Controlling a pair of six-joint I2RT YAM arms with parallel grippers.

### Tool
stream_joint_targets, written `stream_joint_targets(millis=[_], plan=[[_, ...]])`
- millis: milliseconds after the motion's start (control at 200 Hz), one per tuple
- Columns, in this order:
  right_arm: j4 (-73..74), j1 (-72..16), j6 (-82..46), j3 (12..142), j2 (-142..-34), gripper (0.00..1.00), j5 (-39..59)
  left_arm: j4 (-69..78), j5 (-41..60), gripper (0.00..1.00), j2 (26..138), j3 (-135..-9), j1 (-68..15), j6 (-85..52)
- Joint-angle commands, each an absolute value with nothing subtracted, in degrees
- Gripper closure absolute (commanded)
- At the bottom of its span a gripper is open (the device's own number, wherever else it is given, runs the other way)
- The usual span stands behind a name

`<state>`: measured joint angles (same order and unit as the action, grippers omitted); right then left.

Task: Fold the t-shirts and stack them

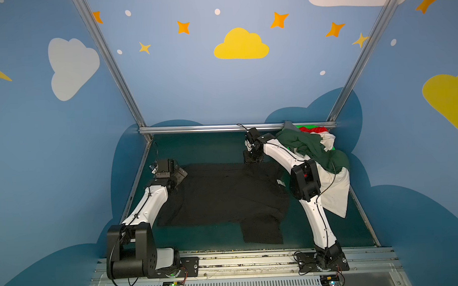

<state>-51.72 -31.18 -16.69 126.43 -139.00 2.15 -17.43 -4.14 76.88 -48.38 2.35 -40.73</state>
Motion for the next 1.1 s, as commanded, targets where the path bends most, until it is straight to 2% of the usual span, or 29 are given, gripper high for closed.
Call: stream_joint_targets(millis=[0, 180, 255, 320, 486, 591, 751, 1096], plan=[[-55.3, -31.6, -16.5, 128.9, -142.2, 0.51, -0.7, -18.5, -4.2, 0.00, 77.1, -48.7, 2.4, -40.1], [-56.4, -31.9, -16.2, 131.7, -144.7, 0.52, -2.6, -19.1, -4.9, 0.00, 76.3, -48.7, 2.4, -39.9], [-56.4, -31.9, -16.1, 132.1, -145.1, 0.59, -2.6, -19.5, -5.1, 0.00, 75.9, -48.8, 2.4, -39.8], [-56.5, -32.0, -16.3, 132.0, -144.9, 0.70, -3.1, -19.7, -5.2, 0.00, 75.5, -48.8, 2.4, -39.9], [-56.8, -32.3, -16.4, 130.6, -142.9, 0.81, -4.7, -19.9, -5.4, 0.00, 74.6, -48.4, 2.4, -39.9], [-55.1, -32.6, -17.4, 127.0, -140.0, 0.93, -5.3, -19.9, -5.4, 0.00, 74.4, -48.3, 2.4, -40.0], [-53.6, -33.0, -19.5, 120.9, -135.0, 0.95, -6.9, -19.7, -4.5, 0.00, 74.3, -48.3, 2.4, -40.0], [-53.6, -33.2, -21.8, 116.7, -131.3, 0.86, -6.5, -18.5, -4.0, 0.00, 74.7, -47.7, 2.4, -40.0]])
